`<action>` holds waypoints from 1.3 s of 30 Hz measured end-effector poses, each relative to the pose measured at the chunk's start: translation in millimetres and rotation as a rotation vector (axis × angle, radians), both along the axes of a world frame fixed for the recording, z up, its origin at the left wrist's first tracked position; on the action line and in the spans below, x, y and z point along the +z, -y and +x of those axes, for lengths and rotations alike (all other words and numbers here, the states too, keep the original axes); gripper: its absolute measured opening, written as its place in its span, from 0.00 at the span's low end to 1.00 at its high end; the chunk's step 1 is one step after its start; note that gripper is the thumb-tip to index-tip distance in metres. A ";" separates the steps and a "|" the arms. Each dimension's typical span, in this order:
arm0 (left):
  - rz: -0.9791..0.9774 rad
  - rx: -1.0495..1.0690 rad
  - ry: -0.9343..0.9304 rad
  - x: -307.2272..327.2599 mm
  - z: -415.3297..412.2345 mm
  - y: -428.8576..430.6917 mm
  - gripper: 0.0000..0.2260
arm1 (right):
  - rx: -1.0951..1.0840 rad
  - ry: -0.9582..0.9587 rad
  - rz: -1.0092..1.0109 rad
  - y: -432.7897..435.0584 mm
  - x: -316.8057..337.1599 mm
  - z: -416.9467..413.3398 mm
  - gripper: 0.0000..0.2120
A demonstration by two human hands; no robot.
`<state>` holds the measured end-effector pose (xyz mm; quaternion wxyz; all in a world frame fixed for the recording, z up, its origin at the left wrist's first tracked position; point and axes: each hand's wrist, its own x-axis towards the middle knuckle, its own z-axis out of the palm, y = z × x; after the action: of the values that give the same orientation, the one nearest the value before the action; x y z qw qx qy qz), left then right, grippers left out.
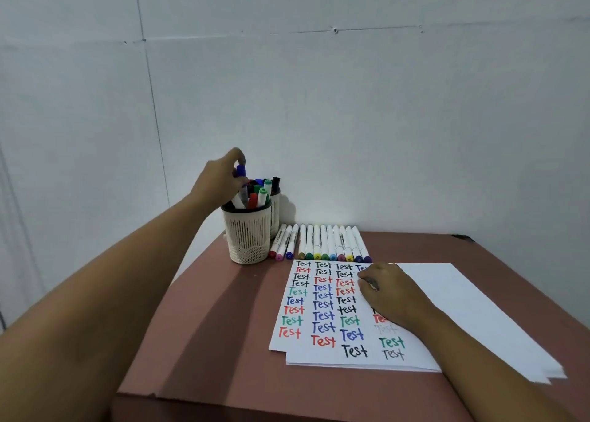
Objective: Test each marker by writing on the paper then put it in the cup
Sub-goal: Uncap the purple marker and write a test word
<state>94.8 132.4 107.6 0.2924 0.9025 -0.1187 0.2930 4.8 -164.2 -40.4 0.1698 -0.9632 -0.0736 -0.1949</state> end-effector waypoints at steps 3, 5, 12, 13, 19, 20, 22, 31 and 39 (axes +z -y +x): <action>0.183 0.118 -0.032 -10.7 5.7 -1.4 0.12 | -0.004 -0.002 -0.005 -0.1 0.7 -0.3 0.17; 0.290 0.181 0.014 -15.6 10.4 -2.9 0.20 | -0.005 -0.001 -0.008 0.2 1.2 -0.1 0.17; 0.167 0.060 0.297 -27.7 -2.4 16.9 0.15 | -0.003 -0.009 -0.006 0.1 0.4 -0.1 0.17; 0.120 0.029 0.376 -32.4 -10.8 25.6 0.16 | -0.001 -0.011 -0.006 -0.1 0.9 -0.5 0.17; 0.123 -0.228 0.320 -90.9 -47.0 93.1 0.15 | -0.007 -0.030 -0.003 -2.5 4.3 -3.7 0.17; 0.166 -0.249 0.237 -103.1 -46.1 99.5 0.14 | -0.010 -0.037 -0.001 -3.2 5.4 -3.7 0.16; 0.264 -0.300 0.046 -123.6 -40.4 106.6 0.14 | -0.020 -0.052 0.014 -3.5 8.0 -4.0 0.16; 0.331 -0.395 -0.178 -139.9 -35.8 104.8 0.14 | -0.143 -0.117 0.107 -0.6 32.7 18.8 0.15; 0.311 -0.393 -0.177 -140.7 -35.3 106.2 0.14 | -0.358 -0.193 0.100 -8.3 33.7 51.5 0.09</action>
<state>59.6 26.2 -33.0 0.2107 0.9184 -0.3092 0.1289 56.3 -155.9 -6.7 0.1863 -0.9655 0.1251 -0.1320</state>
